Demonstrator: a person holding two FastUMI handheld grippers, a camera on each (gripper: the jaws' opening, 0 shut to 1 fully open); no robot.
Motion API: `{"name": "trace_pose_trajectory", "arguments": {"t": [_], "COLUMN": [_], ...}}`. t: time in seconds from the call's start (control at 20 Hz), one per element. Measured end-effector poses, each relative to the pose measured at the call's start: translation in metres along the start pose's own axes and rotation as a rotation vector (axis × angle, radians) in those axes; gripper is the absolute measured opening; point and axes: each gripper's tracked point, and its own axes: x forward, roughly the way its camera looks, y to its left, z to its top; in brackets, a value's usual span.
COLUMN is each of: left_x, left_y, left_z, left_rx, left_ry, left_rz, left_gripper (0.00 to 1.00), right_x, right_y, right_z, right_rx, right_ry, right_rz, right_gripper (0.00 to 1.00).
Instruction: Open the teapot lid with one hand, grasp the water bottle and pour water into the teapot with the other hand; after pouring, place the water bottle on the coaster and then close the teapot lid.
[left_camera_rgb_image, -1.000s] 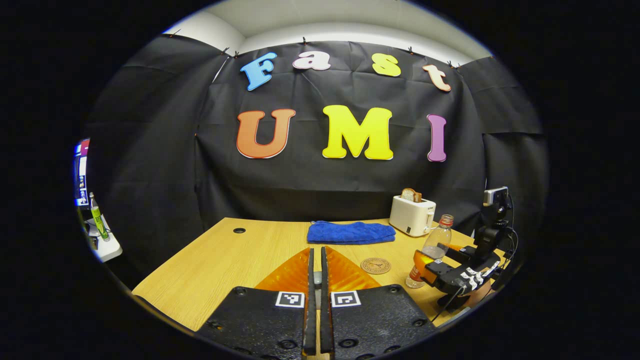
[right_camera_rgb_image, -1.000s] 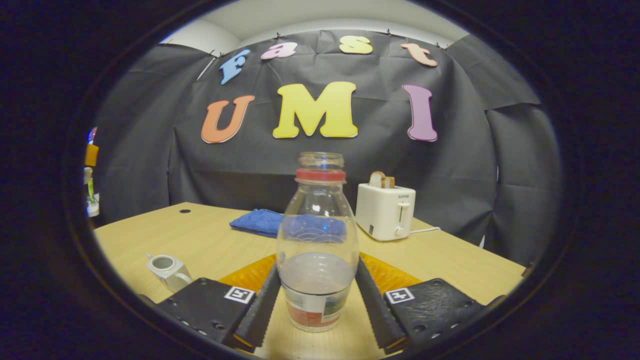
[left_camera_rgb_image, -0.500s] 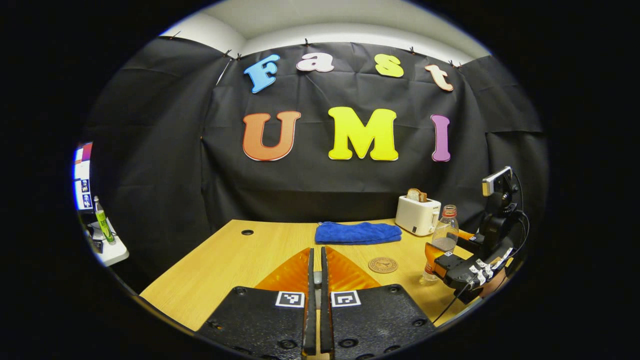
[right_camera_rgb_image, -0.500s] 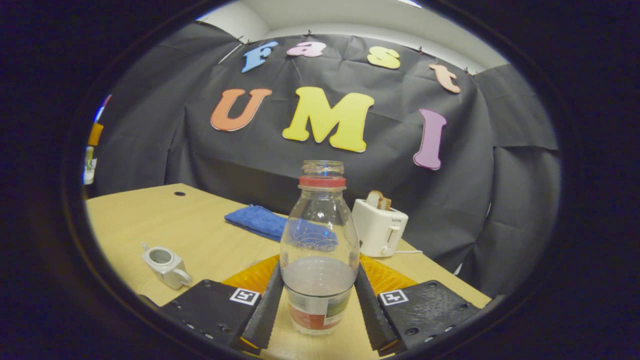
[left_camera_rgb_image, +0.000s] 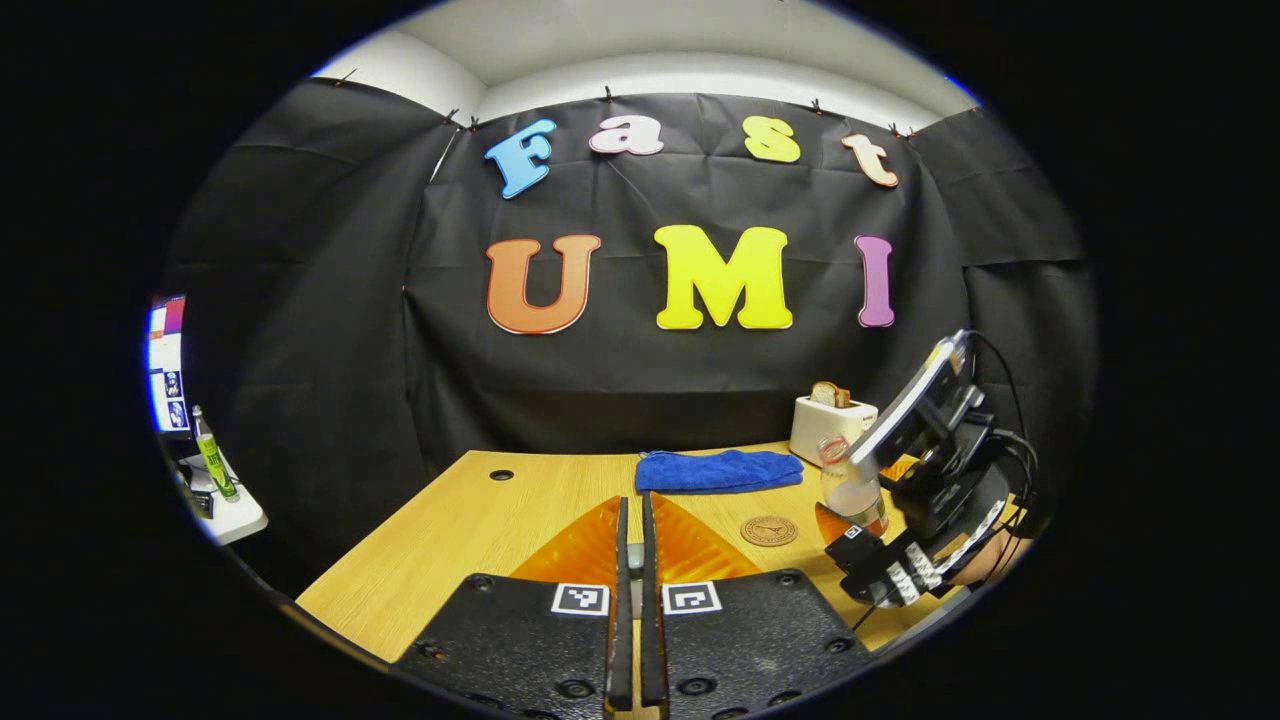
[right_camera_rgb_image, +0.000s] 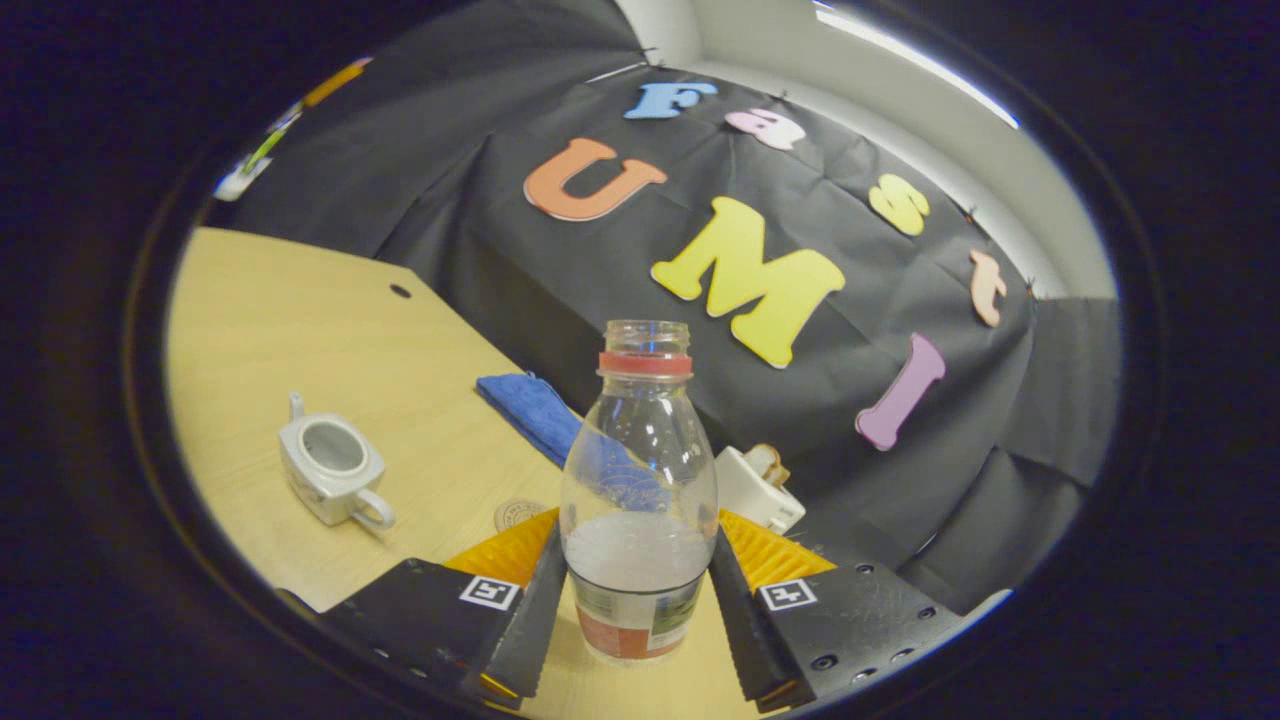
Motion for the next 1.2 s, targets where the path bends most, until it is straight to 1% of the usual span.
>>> {"name": "trace_pose_trajectory", "arguments": {"t": [0.1, 0.15, 0.25, 0.3, 0.35, 0.55, 0.75, 0.8, 0.85, 0.9, 1.0, 1.05, 1.2], "left_x": [-0.001, -0.001, -0.002, -0.002, -0.003, -0.004, -0.001, -0.001, -0.001, -0.001, 0.001, 0.001, 0.002], "left_y": [0.005, 0.008, 0.017, 0.021, 0.025, 0.039, 0.042, 0.043, 0.044, 0.045, 0.043, 0.041, 0.038], "left_z": [0.000, -0.002, -0.003, -0.002, -0.002, -0.002, -0.009, -0.009, -0.011, -0.011, -0.013, -0.013, -0.014], "left_rx": [-0.009, -0.012, -0.021, -0.027, -0.036, -0.059, -0.068, -0.064, -0.057, -0.048, -0.034, -0.028, -0.008], "left_ry": [0.002, 0.004, 0.009, 0.009, 0.007, 0.007, 0.015, 0.018, 0.021, 0.023, 0.028, 0.030, 0.032], "left_rz": [0.008, 0.014, 0.031, 0.039, 0.043, 0.075, 0.081, 0.086, 0.092, 0.096, 0.089, 0.085, 0.080], "left_gripper": [0.05, 0.05, 0.05, 0.05, 0.05, 0.05, 0.05, 0.05, 0.05, 0.05, 0.05, 0.05, 0.05], "right_x": [-0.002, -0.002, -0.002, -0.003, -0.004, -0.002, -0.003, -0.002, -0.002, -0.002, -0.003, -0.004, -0.007], "right_y": [0.011, 0.017, 0.027, 0.030, 0.031, 0.041, 0.048, 0.049, 0.048, 0.046, 0.045, 0.045, 0.042], "right_z": [0.006, 0.008, 0.009, 0.009, 0.011, 0.014, 0.016, 0.017, 0.017, 0.017, 0.014, 0.014, 0.014], "right_rx": [-0.147, -0.205, -0.293, -0.333, -0.377, -0.571, -0.713, -0.742, -0.768, -0.794, -0.875, -0.913, -1.000], "right_ry": [-0.026, -0.033, -0.040, -0.043, -0.050, -0.091, -0.130, -0.138, -0.142, -0.136, -0.120, -0.126, -0.152], "right_rz": [-0.026, -0.035, -0.039, -0.045, -0.056, -0.089, -0.098, -0.096, -0.095, -0.097, -0.094, -0.096, -0.112], "right_gripper": [0.73, 0.72, 0.72, 0.74, 0.72, 0.72, 0.72, 0.74, 0.72, 0.74, 0.74, 0.72, 0.72]}}
